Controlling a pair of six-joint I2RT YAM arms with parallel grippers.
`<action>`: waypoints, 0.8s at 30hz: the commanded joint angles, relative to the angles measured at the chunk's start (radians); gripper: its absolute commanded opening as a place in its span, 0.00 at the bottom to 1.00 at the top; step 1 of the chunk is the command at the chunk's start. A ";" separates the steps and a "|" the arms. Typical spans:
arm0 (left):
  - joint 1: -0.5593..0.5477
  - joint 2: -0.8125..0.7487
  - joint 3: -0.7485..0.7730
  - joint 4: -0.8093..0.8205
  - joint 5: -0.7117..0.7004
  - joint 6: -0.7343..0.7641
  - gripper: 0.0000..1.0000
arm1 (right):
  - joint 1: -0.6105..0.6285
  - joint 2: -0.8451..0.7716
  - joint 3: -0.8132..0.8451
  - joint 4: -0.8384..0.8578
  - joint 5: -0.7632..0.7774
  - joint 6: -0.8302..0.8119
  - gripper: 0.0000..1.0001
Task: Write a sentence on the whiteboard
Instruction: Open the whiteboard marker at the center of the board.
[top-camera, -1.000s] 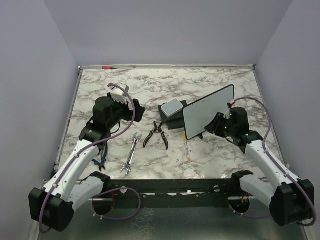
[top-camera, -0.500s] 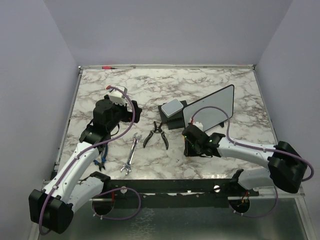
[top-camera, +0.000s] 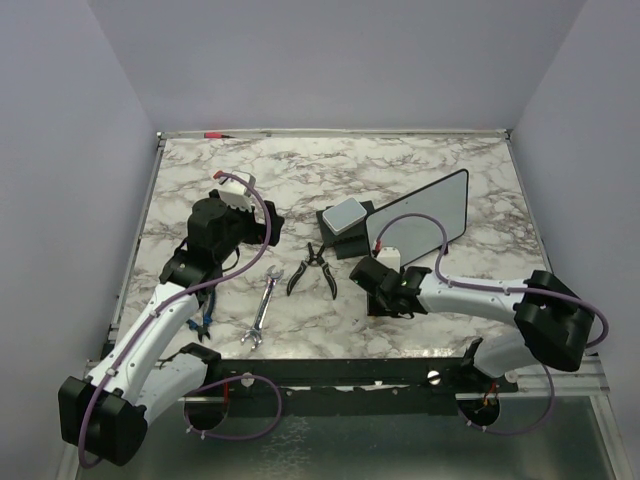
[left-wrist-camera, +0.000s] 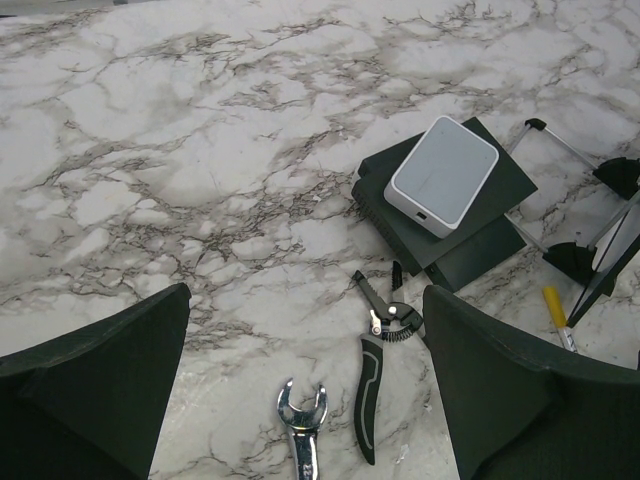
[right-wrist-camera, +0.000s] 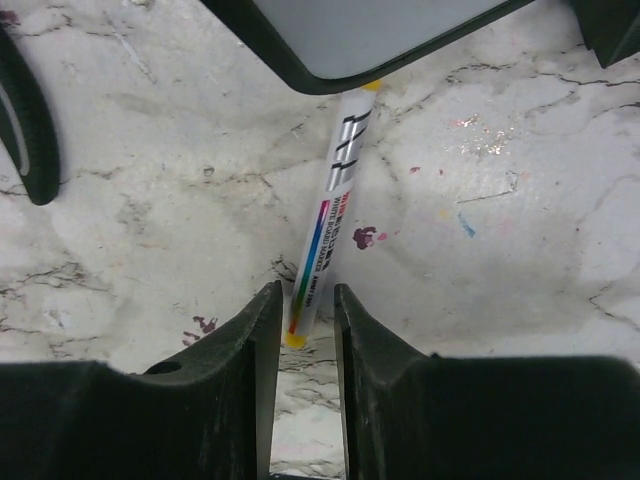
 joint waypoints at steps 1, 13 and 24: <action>-0.005 -0.011 -0.010 -0.012 -0.018 0.002 0.99 | 0.021 0.049 0.030 -0.060 0.081 0.037 0.30; -0.007 -0.011 -0.013 -0.011 -0.006 0.001 0.99 | 0.082 0.099 0.049 -0.083 0.071 0.087 0.11; -0.032 0.014 -0.029 0.098 0.364 -0.038 0.99 | 0.122 -0.303 -0.075 0.076 -0.193 -0.186 0.00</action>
